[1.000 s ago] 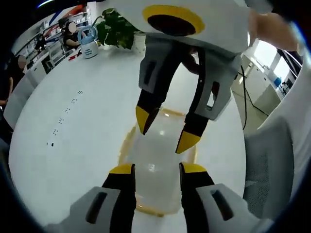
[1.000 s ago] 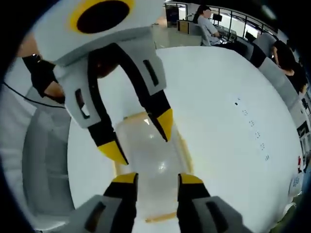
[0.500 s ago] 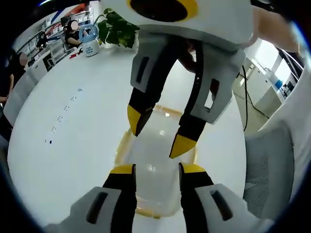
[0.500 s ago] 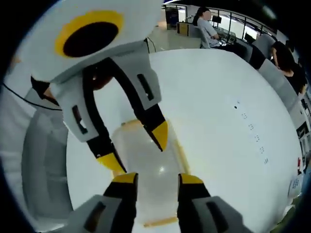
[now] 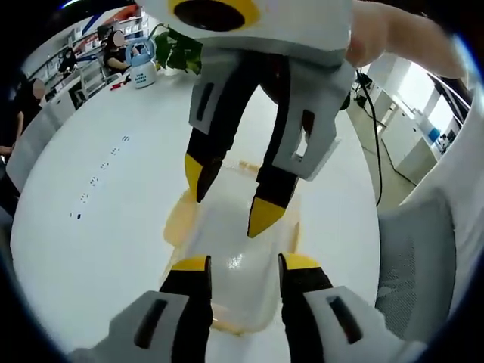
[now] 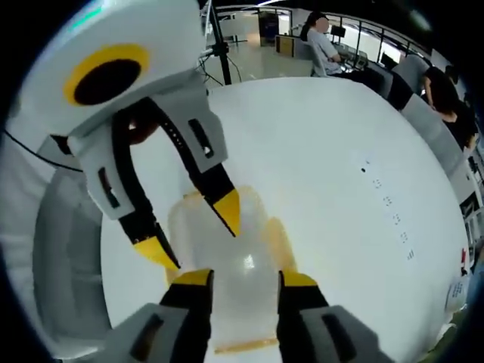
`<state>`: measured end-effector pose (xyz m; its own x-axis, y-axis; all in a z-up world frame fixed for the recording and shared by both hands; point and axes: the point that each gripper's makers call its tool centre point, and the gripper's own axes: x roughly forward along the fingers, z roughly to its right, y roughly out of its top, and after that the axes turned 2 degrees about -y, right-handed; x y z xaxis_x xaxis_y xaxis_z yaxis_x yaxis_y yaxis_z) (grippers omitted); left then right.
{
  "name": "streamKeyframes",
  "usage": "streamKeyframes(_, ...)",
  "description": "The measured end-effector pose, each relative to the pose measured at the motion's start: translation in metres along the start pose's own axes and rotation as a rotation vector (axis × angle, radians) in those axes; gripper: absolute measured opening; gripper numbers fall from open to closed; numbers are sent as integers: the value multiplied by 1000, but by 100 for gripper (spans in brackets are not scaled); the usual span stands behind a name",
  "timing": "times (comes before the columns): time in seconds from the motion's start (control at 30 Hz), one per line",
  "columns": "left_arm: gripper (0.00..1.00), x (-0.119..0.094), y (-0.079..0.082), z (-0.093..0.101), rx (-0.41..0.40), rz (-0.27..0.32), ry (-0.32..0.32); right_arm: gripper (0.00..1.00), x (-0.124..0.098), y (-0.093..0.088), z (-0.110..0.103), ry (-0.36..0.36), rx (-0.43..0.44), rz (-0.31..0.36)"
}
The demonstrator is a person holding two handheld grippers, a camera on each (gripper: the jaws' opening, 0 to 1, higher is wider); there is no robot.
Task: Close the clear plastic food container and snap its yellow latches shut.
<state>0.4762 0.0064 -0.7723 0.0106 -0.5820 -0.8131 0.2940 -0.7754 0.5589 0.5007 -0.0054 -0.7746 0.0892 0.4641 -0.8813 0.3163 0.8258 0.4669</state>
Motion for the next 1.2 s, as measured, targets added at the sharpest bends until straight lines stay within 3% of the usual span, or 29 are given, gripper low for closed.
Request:
streamKeyframes(0.57, 38, -2, -1, 18, 24, 18, 3, 36, 6, 12, 10, 9, 0, 17)
streamKeyframes(1.2, 38, 4, -9, 23, 55, 20, 31, 40, 21, 9, 11, 68, 31, -1)
